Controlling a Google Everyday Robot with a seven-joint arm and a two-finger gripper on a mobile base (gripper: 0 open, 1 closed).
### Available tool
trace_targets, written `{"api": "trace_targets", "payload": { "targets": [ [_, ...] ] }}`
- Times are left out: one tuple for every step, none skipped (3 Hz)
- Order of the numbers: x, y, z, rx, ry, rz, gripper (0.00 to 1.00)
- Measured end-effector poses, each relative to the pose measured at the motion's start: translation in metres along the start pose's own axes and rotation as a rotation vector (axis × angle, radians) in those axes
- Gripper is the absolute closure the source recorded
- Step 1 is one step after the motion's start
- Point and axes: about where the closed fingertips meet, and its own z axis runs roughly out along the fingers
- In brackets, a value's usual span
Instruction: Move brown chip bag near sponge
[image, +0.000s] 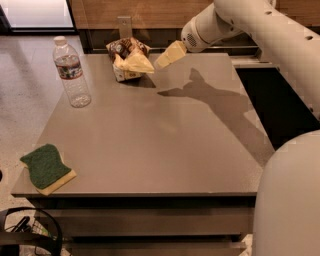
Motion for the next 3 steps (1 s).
{"api": "trace_targets", "payload": {
  "targets": [
    [-0.013,-0.003,-0.002,-0.007,-0.002,-0.028,0.00],
    [-0.027,0.007,0.014,-0.068,-0.048,0.002,0.00],
    [-0.049,0.028,0.032,-0.129,-0.118,0.034,0.00]
  ]
}}
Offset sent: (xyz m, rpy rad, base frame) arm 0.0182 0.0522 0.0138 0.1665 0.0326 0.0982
